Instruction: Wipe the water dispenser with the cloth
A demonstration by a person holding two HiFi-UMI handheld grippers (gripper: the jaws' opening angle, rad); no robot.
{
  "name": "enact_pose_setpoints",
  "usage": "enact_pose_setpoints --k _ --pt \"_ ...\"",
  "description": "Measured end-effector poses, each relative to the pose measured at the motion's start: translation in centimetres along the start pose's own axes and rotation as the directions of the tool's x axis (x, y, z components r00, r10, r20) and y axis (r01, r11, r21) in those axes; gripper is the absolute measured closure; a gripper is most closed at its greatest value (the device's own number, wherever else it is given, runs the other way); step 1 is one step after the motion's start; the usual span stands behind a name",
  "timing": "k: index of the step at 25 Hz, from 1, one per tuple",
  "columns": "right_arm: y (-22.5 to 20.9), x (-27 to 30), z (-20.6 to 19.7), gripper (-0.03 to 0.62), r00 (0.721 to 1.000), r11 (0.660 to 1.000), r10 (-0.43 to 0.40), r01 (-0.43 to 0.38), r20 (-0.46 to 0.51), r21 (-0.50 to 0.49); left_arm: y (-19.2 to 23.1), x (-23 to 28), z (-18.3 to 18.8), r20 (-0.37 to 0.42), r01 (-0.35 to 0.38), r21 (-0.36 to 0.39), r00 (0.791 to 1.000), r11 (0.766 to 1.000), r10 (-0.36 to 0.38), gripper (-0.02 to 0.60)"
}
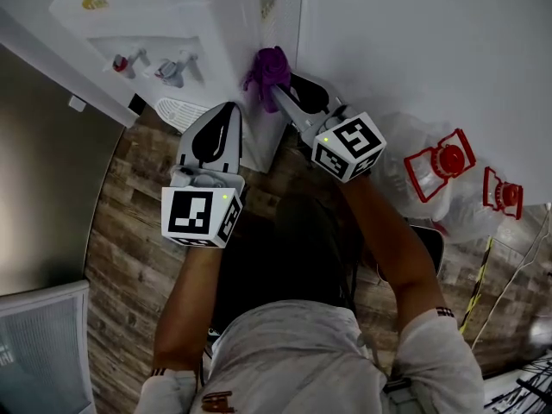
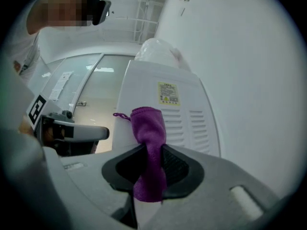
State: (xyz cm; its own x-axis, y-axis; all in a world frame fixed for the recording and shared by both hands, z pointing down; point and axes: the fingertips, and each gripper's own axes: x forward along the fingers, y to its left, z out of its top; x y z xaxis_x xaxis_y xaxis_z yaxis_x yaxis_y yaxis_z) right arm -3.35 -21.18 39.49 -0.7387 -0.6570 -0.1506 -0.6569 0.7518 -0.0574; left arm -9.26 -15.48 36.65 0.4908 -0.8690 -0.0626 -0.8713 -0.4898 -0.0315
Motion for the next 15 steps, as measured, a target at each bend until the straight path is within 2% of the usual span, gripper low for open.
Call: enact_pose_setpoints --k 4,15 --pt "-2.5 0.4 -1.3 0.502 1.000 1.000 -0.023 0.023 0.000 0.005 -0.6 0.1 -0.7 0.008 0.013 0.008 1.000 1.000 -0.013 0.583" --pt "-10.5 2.0 -4.5 0.502 0.988 0.989 -0.149 0.149 0.030 0.008 -1.0 -1.0 -2.4 0.036 -0.002 0.032 0.999 0.999 0.001 0.583"
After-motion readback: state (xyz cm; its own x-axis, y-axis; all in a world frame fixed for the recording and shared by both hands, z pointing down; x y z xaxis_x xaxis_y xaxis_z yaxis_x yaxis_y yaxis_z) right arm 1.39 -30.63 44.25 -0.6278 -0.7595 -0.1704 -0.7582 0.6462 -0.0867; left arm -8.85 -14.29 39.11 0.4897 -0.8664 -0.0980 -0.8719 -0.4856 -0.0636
